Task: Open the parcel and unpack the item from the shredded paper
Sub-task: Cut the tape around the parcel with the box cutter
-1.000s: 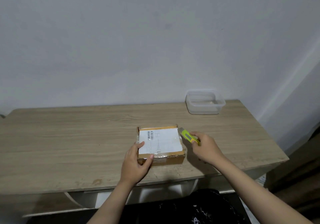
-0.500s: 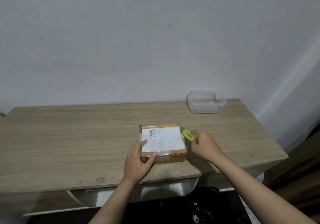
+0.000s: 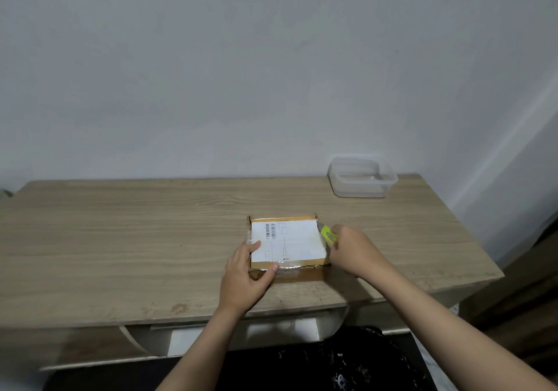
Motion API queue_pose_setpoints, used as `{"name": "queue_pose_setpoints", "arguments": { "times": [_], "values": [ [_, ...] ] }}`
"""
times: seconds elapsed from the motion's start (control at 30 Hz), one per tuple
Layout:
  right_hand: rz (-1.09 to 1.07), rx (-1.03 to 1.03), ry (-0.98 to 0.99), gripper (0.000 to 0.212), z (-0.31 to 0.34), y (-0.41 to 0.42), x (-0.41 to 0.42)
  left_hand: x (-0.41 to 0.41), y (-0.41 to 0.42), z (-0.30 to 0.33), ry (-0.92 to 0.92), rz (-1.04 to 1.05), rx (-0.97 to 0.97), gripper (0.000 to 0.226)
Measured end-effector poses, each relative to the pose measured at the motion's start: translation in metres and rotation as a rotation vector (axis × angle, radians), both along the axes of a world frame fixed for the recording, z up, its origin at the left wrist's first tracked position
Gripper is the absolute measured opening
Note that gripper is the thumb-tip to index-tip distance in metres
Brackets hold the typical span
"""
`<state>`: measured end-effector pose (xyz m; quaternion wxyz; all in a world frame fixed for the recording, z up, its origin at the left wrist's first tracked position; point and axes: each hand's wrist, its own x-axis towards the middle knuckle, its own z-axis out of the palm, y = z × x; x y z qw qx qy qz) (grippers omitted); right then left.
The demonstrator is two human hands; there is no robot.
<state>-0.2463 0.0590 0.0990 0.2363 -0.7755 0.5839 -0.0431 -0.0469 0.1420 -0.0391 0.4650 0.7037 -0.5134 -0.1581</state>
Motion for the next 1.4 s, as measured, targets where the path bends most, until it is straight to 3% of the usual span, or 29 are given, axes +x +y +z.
{"name": "queue_pose_setpoints", "arguments": {
  "times": [0.1,0.4,0.67,0.9,1.03,1.17,1.3,1.4],
  "values": [
    [0.008,0.037,0.022,0.032,0.007,-0.004,-0.007,0.000,0.000,0.001,-0.003,0.002,0.005,0.059],
    [0.088,0.213,0.144,0.042,0.021,-0.009,-0.013,0.000,0.000,0.001,-0.021,0.004,0.024,0.063],
    [-0.006,0.112,-0.047,0.037,0.006,0.010,-0.035,-0.001,0.001,0.004,0.018,0.006,0.031,0.060],
    [-0.072,-0.048,-0.189,0.037,-0.010,0.018,-0.053,0.011,-0.008,0.011,0.327,-0.031,0.043,0.045],
    [-0.063,-0.044,-0.290,0.038,-0.018,0.021,-0.055,0.035,-0.034,0.034,0.362,-0.162,0.138,0.020],
    [-0.048,-0.039,-0.364,0.037,-0.019,0.025,-0.057,0.056,-0.064,0.044,0.304,-0.362,0.316,0.052],
    [-0.065,-0.040,-0.396,0.035,-0.023,0.026,-0.062,0.064,-0.074,0.051,0.186,-0.417,0.397,0.061],
    [-0.068,-0.057,-0.426,0.035,-0.027,0.026,-0.063,0.058,-0.063,0.053,0.207,-0.422,0.352,0.070]
  ]
}}
